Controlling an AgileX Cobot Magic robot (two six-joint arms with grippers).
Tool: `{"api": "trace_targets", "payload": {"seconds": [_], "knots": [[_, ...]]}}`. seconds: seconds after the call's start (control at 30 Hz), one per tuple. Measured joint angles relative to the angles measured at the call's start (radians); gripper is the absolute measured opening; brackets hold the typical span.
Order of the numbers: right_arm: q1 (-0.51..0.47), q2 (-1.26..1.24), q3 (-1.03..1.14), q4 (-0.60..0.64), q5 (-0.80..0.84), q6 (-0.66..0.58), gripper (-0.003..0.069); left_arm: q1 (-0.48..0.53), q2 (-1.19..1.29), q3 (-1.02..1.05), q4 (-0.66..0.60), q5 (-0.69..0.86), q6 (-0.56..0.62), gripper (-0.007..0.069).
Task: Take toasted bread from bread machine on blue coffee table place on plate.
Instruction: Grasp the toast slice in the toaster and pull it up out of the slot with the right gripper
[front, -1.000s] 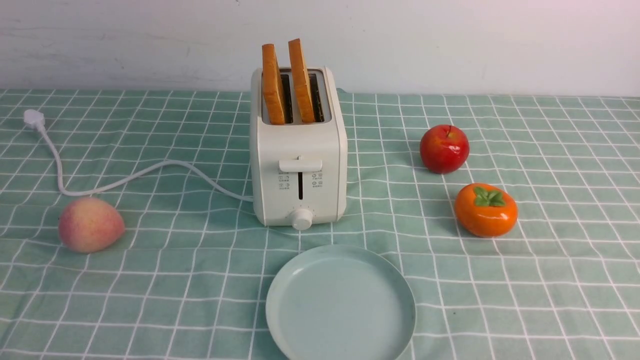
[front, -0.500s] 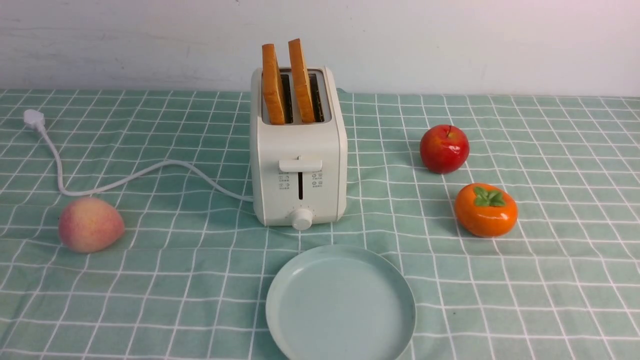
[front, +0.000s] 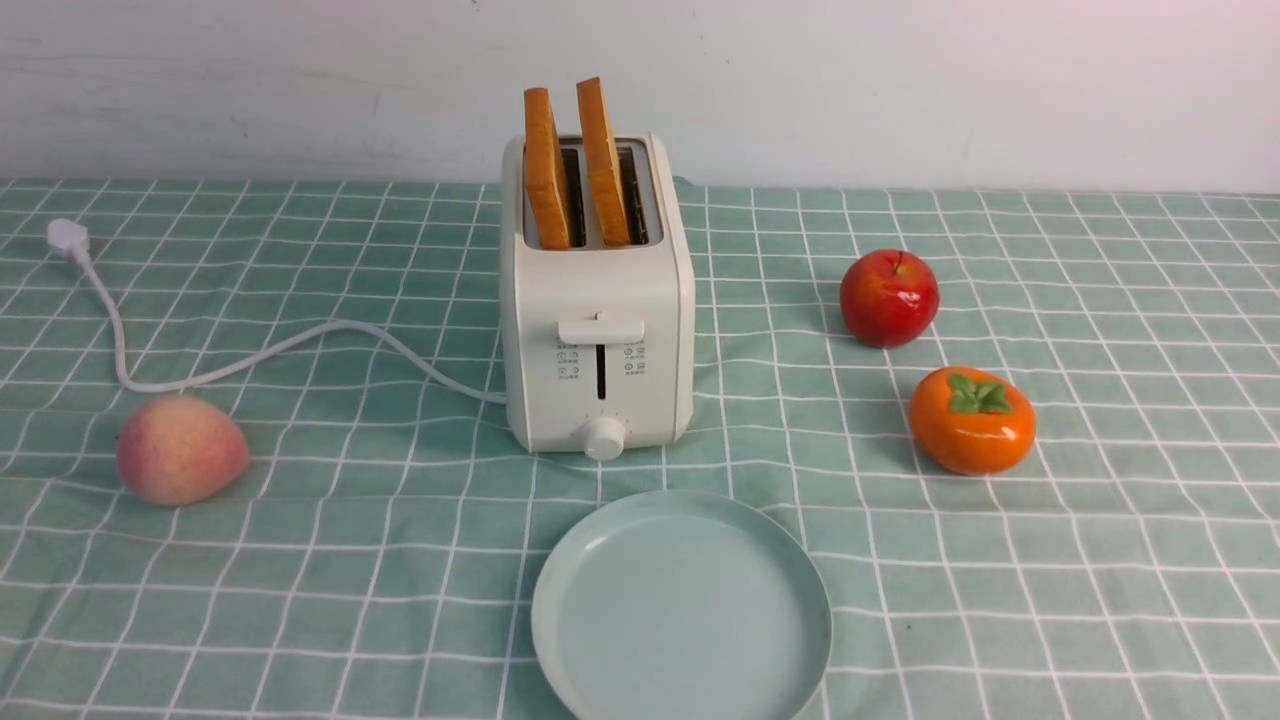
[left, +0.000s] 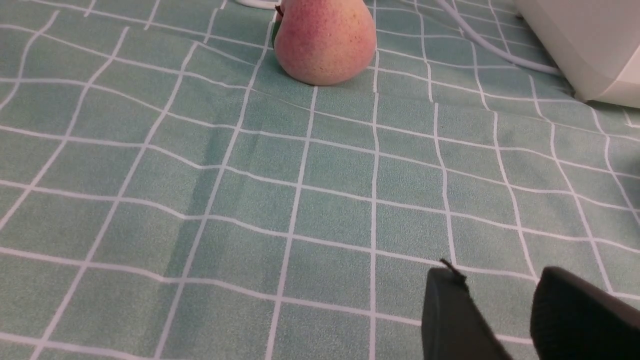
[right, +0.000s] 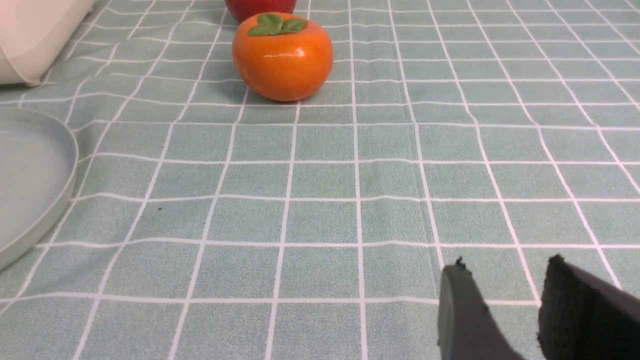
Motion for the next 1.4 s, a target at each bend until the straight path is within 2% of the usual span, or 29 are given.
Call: {"api": "trace_targets", "payload": {"seconds": [0.37, 0.47, 0.6, 0.73, 1.13, 1.23, 1.4], "knots": [[0.0, 0.0, 0.001, -0.045, 0.0, 0.0, 0.0239, 0.0, 0.0, 0.0, 0.001, -0.009, 0.0, 0.0238], [0.0, 0.0, 0.001, -0.052, -0.001, 0.0, 0.0239, 0.0, 0.0, 0.001, 0.001, -0.075, 0.0, 0.0238], [0.0, 0.0, 0.004, 0.017, -0.031, 0.024, 0.0239, 0.0, 0.0, 0.001, 0.001, -0.246, 0.0, 0.0238], [0.0, 0.0, 0.009, 0.077, -0.059, 0.03, 0.0239, 0.0, 0.0, 0.001, 0.0, -0.352, 0.0, 0.0238], [0.0, 0.0, 0.011, 0.131, -0.084, 0.082, 0.0239, 0.0, 0.0, 0.001, -0.002, -0.403, -0.018, 0.0238], [0.0, 0.0, 0.013, 0.118, -0.154, 0.075, 0.0239, 0.0, 0.0, 0.001, -0.014, -0.439, -0.075, 0.0238], [0.0, 0.0, 0.013, -0.068, -0.508, 0.006, 0.0239, 0.0, 0.0, 0.001, -0.024, -0.575, -0.144, 0.0238]]}}
